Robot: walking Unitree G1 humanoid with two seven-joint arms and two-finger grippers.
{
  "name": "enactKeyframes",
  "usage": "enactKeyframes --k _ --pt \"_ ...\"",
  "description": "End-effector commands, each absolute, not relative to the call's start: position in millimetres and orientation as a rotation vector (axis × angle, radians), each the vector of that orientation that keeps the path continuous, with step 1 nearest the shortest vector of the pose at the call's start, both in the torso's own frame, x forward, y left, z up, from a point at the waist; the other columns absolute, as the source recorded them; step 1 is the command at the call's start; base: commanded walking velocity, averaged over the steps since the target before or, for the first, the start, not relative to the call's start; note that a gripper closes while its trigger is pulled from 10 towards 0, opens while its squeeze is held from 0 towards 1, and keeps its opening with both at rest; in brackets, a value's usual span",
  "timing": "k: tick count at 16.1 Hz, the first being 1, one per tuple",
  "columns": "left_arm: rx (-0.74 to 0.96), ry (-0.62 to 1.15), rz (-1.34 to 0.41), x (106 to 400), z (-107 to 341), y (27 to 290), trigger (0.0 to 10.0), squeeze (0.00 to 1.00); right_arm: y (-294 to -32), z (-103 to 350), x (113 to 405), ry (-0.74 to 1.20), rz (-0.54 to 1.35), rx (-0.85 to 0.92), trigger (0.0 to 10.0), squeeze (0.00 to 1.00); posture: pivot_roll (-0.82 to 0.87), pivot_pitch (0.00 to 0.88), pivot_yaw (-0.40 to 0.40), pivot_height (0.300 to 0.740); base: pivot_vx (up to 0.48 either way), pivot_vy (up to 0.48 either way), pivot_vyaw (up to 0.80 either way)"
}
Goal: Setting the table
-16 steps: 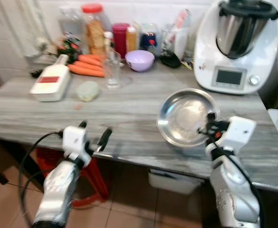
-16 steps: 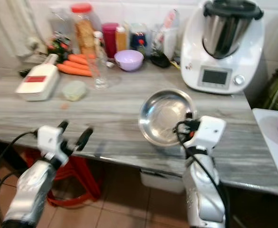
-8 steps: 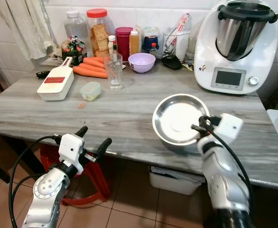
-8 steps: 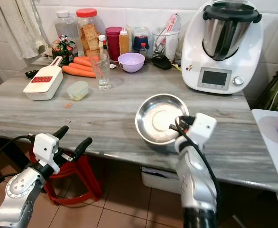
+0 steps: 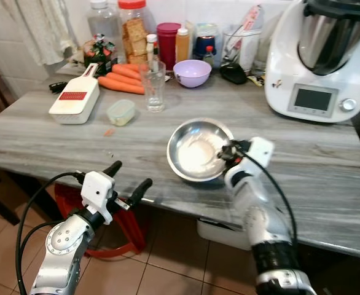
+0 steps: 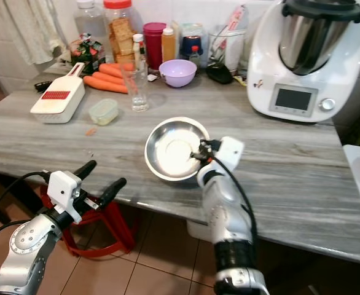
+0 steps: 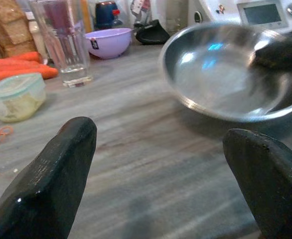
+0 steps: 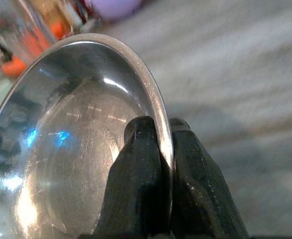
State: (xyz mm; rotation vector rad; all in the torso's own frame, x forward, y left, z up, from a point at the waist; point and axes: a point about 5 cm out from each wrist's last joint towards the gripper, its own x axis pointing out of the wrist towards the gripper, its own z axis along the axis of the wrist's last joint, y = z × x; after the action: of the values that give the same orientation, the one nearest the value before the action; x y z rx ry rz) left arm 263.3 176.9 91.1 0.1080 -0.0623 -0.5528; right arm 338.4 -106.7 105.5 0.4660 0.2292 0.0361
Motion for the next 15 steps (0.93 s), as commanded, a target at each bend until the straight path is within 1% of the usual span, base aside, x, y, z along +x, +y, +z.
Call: enactKeyframes --k 1,4,5,6,10,13,15 --pt "0.115 -0.059 -0.575 263.1 92.1 176.8 10.0 0.00 -104.7 106.6 343.5 0.241 0.016 0.447 10.0 0.00 0.02 0.000 0.009 0.740 0.000 0.000 0.00" --pt "0.117 -0.060 -0.598 264.7 92.7 174.2 10.0 0.00 -99.4 103.6 345.4 0.253 0.007 0.386 10.0 0.00 0.01 0.000 0.010 0.740 0.000 0.000 0.00" --pt "0.116 -0.061 -0.601 265.2 92.8 173.5 10.0 0.00 -99.0 103.1 345.6 0.253 0.011 0.406 10.0 0.07 0.01 0.000 0.009 0.740 0.000 0.000 0.00" --pt "0.114 -0.062 -0.611 265.6 93.2 171.8 10.0 0.00 -99.3 101.3 346.3 0.256 0.002 0.425 10.0 1.00 0.01 0.000 0.010 0.740 0.000 0.000 0.00" --pt "0.110 -0.058 -0.638 264.7 92.3 168.3 10.0 0.00 -100.6 99.1 349.4 0.263 -0.011 0.477 10.0 1.00 0.01 0.000 0.010 0.740 0.000 0.000 0.00" --pt "0.109 -0.057 -0.645 265.3 92.0 167.1 10.0 0.00 -105.4 102.8 353.4 0.219 -0.031 0.492 10.0 1.00 0.01 0.000 0.014 0.740 0.000 0.000 0.00" --pt "0.111 -0.057 -0.647 265.8 91.8 166.8 10.0 0.00 -105.5 108.2 355.7 0.187 -0.008 0.495 10.0 1.00 0.01 0.000 0.014 0.740 0.000 0.000 0.00"
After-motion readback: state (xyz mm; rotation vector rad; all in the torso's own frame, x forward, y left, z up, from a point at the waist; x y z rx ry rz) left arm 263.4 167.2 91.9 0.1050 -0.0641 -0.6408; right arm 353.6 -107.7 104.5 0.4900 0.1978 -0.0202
